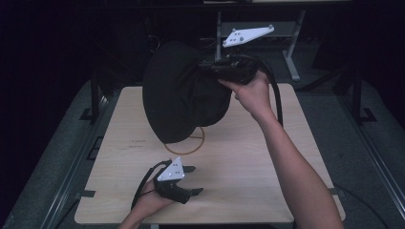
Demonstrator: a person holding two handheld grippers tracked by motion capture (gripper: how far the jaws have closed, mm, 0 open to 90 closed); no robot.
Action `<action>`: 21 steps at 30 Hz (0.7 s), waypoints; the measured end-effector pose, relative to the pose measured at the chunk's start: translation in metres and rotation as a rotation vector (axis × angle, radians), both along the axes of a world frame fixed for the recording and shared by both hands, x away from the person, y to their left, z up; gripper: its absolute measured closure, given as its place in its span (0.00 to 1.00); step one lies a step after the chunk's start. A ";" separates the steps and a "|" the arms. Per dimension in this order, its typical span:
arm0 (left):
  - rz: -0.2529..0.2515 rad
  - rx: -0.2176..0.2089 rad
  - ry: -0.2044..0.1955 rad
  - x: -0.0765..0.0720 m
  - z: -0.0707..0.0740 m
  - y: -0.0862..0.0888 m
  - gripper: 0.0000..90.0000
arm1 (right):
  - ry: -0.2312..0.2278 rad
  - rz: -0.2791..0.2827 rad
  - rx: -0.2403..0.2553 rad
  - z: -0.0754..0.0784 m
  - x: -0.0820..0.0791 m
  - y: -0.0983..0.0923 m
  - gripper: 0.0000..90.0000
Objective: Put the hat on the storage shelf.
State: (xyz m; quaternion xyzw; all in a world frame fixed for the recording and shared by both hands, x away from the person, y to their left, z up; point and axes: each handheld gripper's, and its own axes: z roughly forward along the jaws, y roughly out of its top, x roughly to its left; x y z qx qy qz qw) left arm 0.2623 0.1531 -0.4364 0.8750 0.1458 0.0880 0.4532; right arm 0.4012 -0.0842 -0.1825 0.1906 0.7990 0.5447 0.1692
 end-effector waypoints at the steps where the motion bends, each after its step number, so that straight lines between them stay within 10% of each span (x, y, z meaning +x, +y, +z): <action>1: 0.000 -0.001 0.000 0.000 0.000 0.000 0.28 | 0.006 -0.002 -0.003 0.001 0.003 0.005 0.97; 21: -0.014 0.006 -0.008 -0.002 -0.002 -0.005 0.27 | 0.029 -0.005 -0.040 0.007 0.029 0.052 0.97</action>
